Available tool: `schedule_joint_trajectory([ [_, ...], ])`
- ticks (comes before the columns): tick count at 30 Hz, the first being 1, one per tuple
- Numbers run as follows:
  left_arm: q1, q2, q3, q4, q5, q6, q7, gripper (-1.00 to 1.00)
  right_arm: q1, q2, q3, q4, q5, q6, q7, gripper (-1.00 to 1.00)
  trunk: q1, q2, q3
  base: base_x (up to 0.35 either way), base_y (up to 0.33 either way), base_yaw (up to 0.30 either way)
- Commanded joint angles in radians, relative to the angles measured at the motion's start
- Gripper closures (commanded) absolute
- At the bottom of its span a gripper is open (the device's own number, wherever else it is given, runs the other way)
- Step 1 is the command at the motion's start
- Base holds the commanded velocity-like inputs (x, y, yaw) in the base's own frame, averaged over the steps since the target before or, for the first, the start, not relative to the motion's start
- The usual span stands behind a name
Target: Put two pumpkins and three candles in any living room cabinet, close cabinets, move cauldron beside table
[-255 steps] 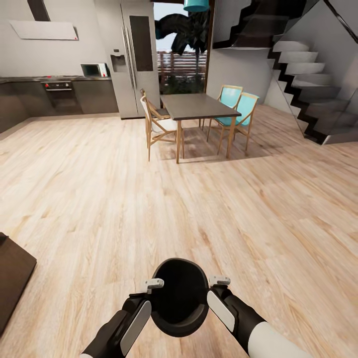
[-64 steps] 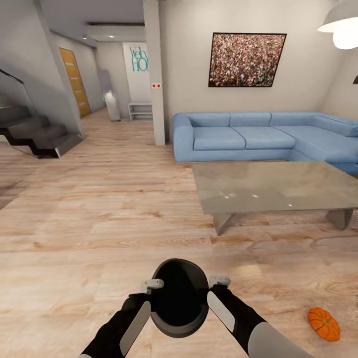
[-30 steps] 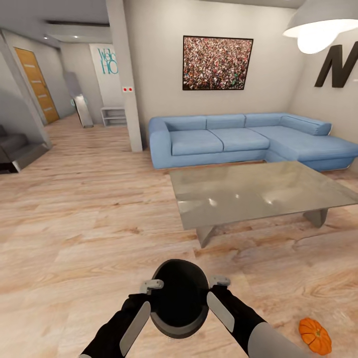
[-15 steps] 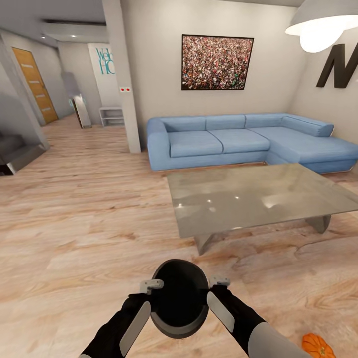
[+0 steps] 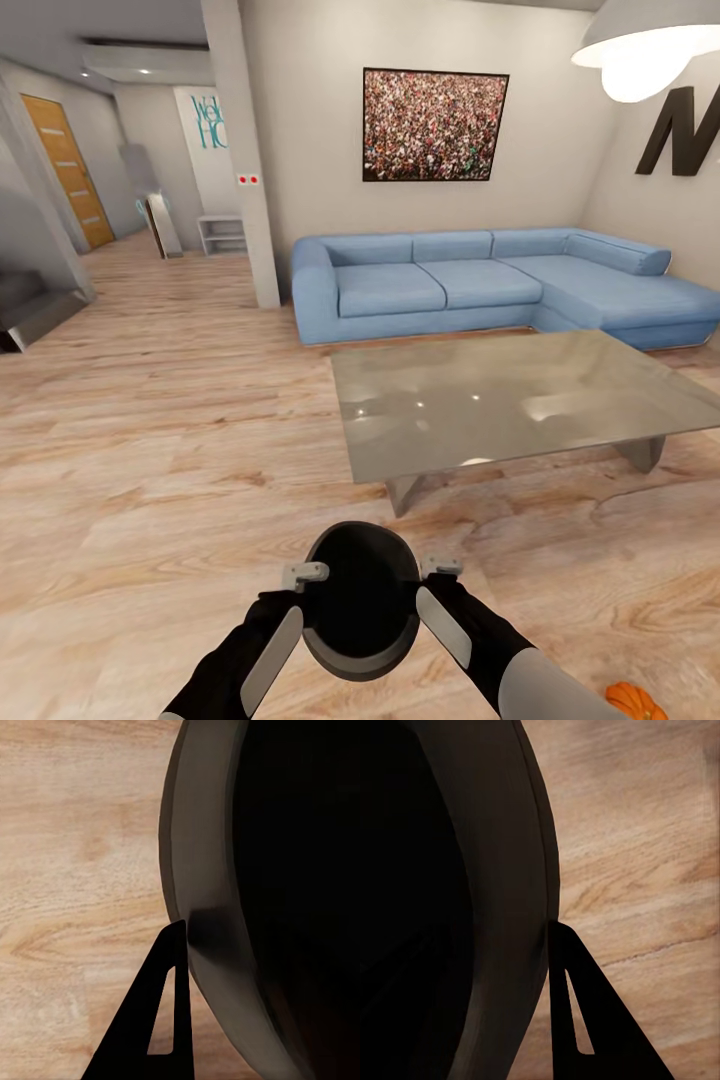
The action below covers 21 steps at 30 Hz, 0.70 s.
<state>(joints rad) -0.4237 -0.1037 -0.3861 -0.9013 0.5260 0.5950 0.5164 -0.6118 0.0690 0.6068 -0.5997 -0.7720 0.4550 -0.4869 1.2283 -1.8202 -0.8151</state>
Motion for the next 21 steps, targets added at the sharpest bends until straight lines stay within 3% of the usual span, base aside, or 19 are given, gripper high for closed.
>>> schedule_joint_trajectory([
  [1, -0.001, 0.001, -0.005, -0.054, 0.034, -0.012, 0.008, 1.0, -0.002, -0.003, -0.012, -0.002, -0.006, 0.002, -0.007, 1.0, 0.004, -0.008, -0.004, 0.0, 0.0, 0.0],
  [21, -0.001, 0.001, -0.005, -0.054, 0.034, -0.012, 0.008, 1.0, -0.002, -0.003, -0.012, -0.002, -0.006, 0.003, -0.007, 1.0, 0.08, -0.148, -0.067, 0.0, 0.0, 0.0],
])
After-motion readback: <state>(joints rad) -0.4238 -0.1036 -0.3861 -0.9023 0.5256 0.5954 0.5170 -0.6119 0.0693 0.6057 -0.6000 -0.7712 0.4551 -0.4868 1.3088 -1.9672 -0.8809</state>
